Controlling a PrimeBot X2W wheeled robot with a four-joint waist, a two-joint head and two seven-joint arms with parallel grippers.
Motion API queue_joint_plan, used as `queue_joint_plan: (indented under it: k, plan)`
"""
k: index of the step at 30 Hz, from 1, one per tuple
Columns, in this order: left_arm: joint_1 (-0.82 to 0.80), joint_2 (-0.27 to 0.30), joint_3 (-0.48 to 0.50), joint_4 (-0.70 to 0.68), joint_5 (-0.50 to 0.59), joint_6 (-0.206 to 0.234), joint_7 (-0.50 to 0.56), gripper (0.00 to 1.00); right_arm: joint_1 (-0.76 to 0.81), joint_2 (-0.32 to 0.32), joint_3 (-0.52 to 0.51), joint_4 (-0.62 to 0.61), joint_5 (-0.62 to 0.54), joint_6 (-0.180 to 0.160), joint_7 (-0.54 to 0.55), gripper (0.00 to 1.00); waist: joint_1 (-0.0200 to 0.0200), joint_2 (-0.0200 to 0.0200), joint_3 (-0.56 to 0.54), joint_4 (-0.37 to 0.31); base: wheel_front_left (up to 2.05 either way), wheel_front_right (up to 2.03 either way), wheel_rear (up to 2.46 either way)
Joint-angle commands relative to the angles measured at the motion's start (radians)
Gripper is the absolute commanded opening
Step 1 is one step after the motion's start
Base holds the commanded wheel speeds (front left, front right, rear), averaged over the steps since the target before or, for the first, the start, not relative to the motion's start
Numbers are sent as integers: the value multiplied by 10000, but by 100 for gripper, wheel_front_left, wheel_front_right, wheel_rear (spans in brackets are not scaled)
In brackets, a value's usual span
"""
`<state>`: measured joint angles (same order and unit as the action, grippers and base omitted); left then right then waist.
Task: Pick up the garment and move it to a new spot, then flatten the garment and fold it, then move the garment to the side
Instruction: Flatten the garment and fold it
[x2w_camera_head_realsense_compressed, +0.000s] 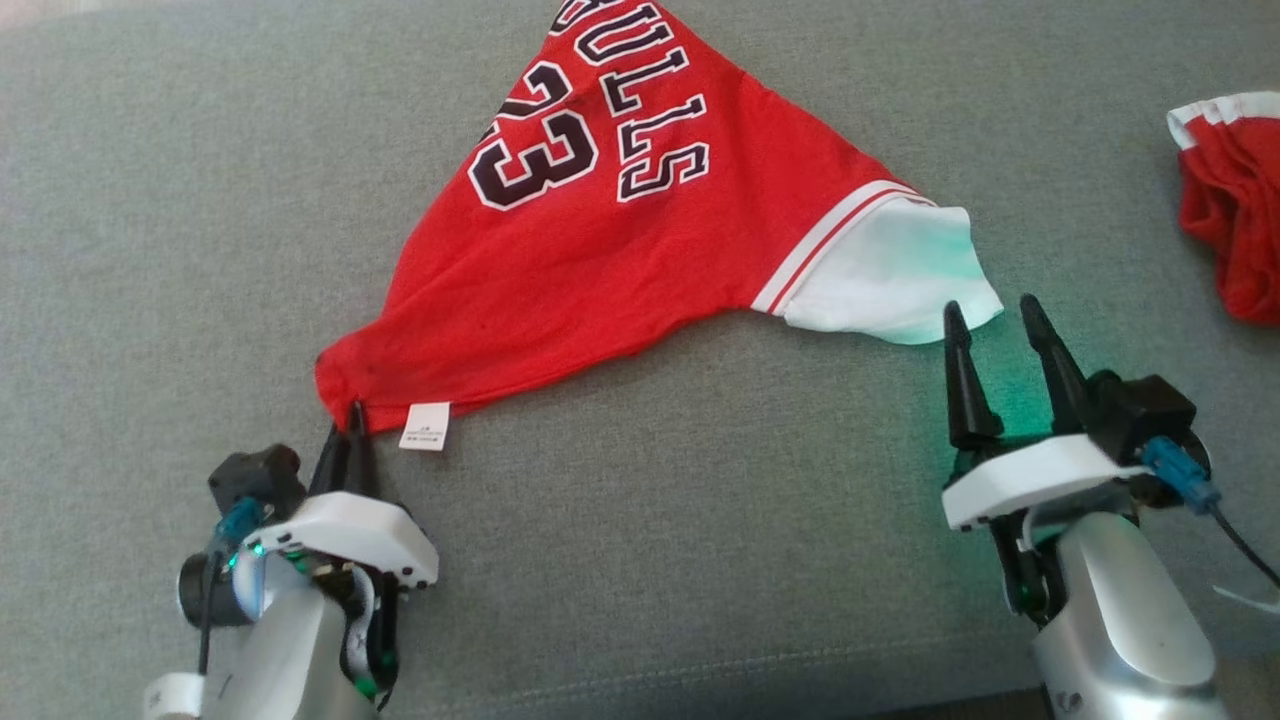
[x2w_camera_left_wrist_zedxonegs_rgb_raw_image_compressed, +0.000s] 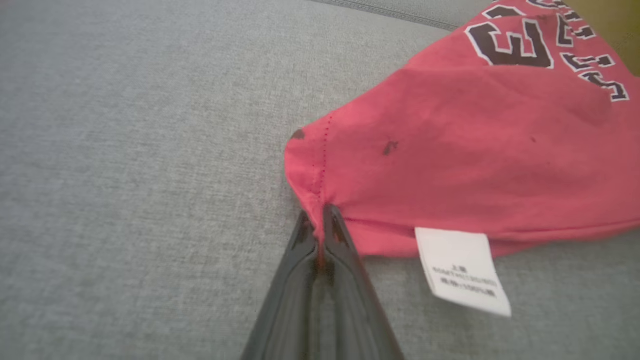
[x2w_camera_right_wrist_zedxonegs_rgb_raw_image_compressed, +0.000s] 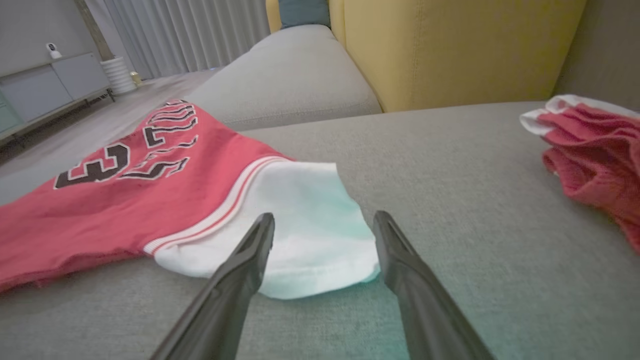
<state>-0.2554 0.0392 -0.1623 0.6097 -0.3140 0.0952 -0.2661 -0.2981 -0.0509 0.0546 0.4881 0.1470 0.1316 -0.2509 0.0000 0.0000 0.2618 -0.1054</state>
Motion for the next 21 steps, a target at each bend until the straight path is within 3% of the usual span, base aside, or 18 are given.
queue_joint_plan:
  k: [1, 15, 16, 17, 19, 20, 21]
  plan:
    - [-123, 110, 138, 37, -80, -43, 43, 0, -220, 6, 88, -74, -109, -9, -108, 100, 0, 0, 54, 50, 0, 0, 0]
    - [-290, 110, -379, -287, 18, -187, 43, 0, -1124, 7, -991, 1650, -832, -9, -109, 100, 0, 0, 501, 565, 0, 0, 0]
    - [-288, 110, -402, -313, 17, -185, 43, 0, -1188, 7, -1014, 1874, -875, -9, -109, 89, 0, 0, 516, 589, 0, 0, 0]
    - [-289, 110, -427, -336, 14, -184, 43, 0, -1255, 7, -1076, 2107, -917, -9, -109, 58, 0, 0, 536, 615, 0, 0, 0]
    - [-299, 110, -470, -381, 8, -181, 43, 0, -1391, 7, -1221, 2530, -1031, -9, -109, 13, 0, 0, 552, 657, 0, 0, 0]
    - [-301, 110, -494, -404, 8, -180, 43, 0, -1453, 7, -1281, 2730, -1077, -9, -109, 0, 0, 0, 552, 675, 0, 0, 0]
    - [-300, 110, -515, -426, 5, -178, 43, 0, -1510, 7, -1319, 2908, -1087, -9, -109, 0, 0, 0, 550, 689, 0, 0, 0]
